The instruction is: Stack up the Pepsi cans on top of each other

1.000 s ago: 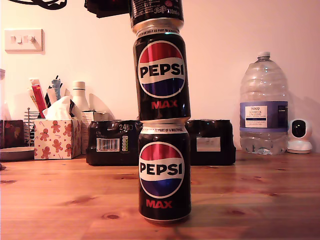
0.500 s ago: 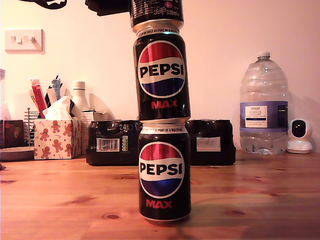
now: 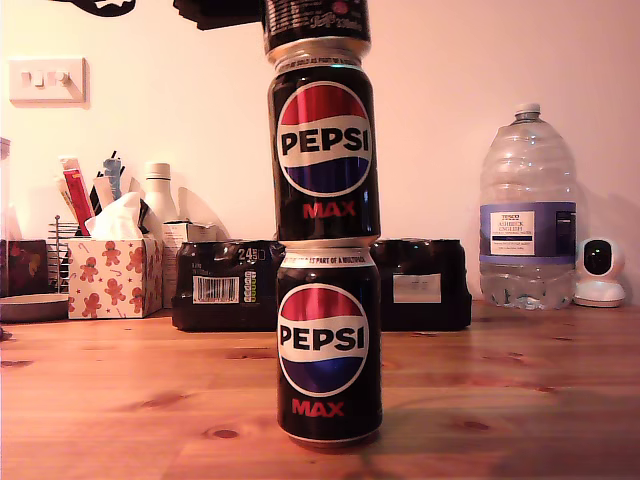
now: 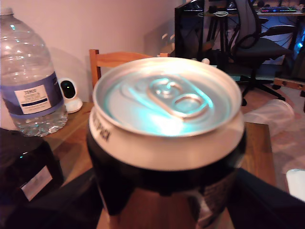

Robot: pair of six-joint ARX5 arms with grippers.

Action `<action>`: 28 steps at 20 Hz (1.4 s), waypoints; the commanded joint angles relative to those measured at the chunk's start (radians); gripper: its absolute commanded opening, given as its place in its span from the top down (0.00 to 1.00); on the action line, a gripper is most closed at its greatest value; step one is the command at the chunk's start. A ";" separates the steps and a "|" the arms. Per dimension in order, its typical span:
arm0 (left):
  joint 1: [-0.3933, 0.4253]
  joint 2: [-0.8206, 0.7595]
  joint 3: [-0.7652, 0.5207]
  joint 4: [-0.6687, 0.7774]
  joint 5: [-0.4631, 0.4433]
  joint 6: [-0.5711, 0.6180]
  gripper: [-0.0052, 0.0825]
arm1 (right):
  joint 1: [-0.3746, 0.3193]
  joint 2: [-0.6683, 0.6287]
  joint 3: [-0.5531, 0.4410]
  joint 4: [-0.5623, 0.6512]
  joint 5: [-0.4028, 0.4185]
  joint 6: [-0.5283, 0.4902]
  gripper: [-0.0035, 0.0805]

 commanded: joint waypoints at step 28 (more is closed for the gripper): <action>-0.018 0.015 0.021 -0.026 -0.036 -0.056 0.04 | 0.003 0.003 -0.012 0.002 0.000 0.002 0.97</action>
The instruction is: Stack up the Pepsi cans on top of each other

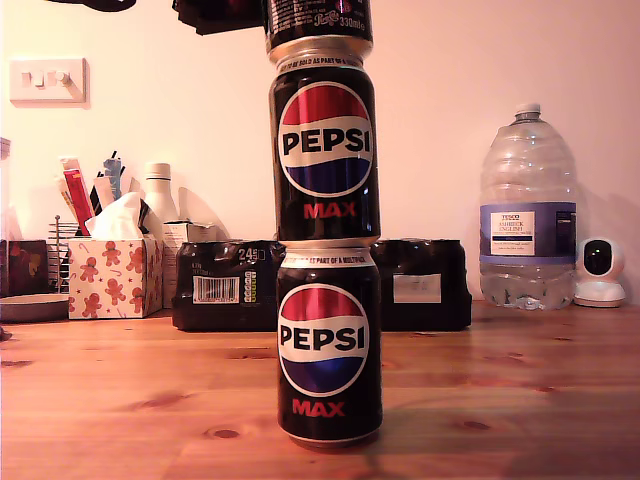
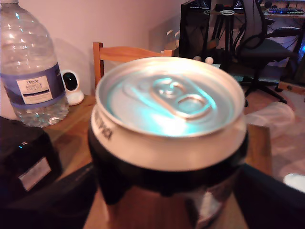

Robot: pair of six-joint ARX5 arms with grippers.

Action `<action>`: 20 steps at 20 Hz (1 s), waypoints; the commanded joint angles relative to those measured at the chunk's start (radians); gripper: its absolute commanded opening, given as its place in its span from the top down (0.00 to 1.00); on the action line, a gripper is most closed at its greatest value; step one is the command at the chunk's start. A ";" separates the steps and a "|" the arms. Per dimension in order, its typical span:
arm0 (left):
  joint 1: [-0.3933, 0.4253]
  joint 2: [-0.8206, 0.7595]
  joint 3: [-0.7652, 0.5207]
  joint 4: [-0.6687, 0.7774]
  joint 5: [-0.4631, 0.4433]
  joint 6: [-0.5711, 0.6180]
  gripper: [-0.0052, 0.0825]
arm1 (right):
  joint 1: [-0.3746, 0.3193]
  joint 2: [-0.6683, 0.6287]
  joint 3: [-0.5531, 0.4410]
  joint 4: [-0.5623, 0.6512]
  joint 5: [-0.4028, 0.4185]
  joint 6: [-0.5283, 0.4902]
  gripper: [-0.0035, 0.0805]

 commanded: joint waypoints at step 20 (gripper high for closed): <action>-0.005 0.014 0.120 0.006 -0.009 -0.025 0.04 | 0.003 0.003 -0.012 -0.001 0.000 0.002 0.97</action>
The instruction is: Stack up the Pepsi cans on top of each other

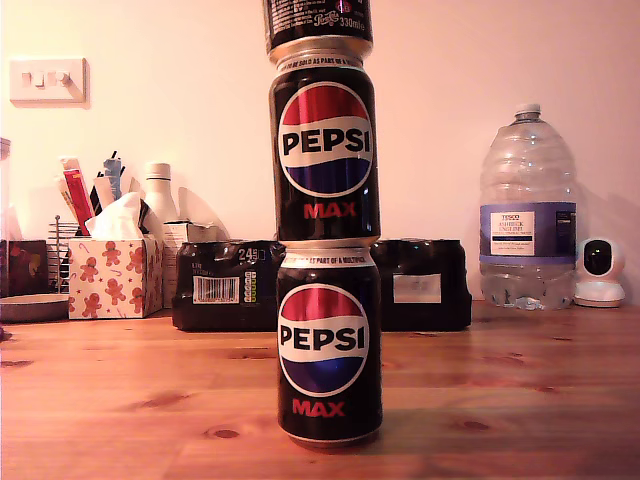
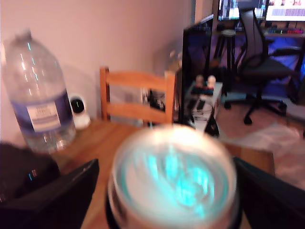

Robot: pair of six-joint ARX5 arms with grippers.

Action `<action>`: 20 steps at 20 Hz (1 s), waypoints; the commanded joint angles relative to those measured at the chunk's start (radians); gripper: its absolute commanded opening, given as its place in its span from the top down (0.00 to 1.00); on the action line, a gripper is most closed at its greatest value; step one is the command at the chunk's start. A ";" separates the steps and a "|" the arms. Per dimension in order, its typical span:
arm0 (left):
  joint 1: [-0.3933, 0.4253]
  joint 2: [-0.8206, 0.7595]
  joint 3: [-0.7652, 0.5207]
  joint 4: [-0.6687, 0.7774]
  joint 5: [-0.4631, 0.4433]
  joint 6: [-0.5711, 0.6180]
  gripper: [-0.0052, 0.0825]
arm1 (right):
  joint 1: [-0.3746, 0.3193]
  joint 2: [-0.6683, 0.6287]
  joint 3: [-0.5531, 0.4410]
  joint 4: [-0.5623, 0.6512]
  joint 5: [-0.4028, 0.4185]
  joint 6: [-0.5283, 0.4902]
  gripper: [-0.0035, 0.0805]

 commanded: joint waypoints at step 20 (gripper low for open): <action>-0.002 -0.007 0.170 -0.167 -0.041 0.084 0.57 | -0.012 0.003 -0.012 0.032 0.386 0.001 0.97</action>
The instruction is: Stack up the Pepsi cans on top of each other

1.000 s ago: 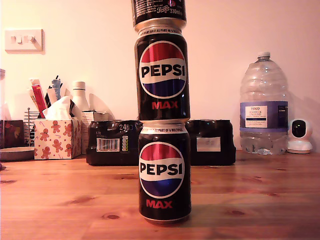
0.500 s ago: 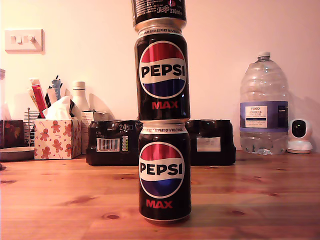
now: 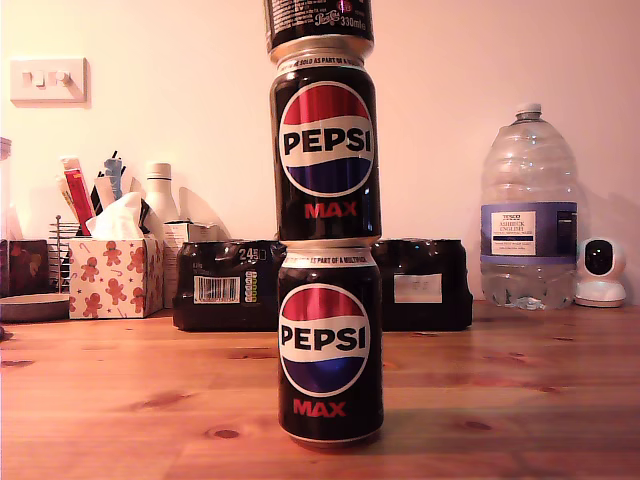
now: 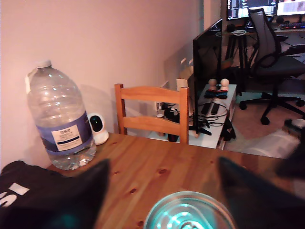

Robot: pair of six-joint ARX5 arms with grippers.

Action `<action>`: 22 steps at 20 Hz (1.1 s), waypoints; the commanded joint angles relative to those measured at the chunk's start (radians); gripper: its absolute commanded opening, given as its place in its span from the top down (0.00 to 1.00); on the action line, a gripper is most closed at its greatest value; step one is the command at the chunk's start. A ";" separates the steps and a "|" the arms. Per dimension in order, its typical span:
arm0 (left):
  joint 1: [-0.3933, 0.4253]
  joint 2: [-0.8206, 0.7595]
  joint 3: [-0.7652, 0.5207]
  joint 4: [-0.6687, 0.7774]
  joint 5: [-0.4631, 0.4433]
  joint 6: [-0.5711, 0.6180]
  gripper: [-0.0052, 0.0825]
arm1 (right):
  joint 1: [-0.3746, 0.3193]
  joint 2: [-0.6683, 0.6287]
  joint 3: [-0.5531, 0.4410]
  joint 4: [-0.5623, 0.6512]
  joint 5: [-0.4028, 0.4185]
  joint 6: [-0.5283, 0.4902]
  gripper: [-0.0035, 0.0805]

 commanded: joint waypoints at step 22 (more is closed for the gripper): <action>0.031 -0.361 -0.032 -0.369 -0.224 0.096 0.94 | -0.315 0.005 -0.155 0.248 0.188 -0.011 0.97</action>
